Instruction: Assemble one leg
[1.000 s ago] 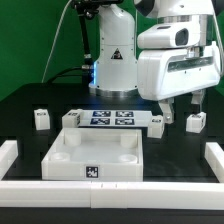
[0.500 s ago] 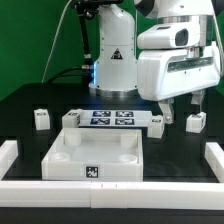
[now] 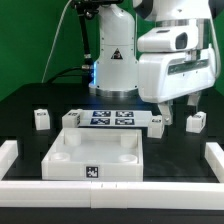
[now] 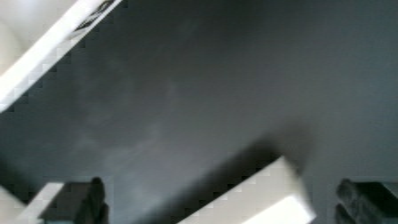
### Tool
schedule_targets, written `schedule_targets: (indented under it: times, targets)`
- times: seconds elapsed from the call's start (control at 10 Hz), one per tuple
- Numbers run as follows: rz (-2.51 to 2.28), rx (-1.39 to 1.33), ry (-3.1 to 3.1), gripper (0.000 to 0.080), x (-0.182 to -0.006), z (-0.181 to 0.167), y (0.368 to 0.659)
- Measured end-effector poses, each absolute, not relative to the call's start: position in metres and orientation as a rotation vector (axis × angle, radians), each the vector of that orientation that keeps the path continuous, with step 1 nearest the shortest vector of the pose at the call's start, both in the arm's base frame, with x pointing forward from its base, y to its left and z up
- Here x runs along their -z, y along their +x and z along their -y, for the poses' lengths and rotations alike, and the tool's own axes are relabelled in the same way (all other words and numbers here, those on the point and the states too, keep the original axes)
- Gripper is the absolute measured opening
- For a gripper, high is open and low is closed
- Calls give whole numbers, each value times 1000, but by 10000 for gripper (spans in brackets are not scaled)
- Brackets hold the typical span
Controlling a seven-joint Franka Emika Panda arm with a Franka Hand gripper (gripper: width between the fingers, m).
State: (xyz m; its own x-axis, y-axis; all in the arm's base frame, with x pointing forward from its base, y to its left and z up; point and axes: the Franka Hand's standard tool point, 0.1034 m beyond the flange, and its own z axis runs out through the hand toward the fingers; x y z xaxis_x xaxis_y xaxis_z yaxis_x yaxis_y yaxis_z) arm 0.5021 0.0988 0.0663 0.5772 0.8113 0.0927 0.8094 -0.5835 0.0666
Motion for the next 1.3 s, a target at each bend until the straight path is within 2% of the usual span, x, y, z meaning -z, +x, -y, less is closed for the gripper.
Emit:
schedule_targets:
  times: [0.2, 0.4, 0.9, 1.0, 1.3]
  targets:
    - [-1680, -116, 2617, 650, -59, -82, 479]
    - [-1794, -82, 2528, 650, -61, -62, 477]
    - [-1814, -79, 2513, 650, -61, -61, 476]
    - [-1985, -24, 2374, 650, -53, -41, 460]
    - [-2054, 52, 2348, 650, -35, 13, 426]
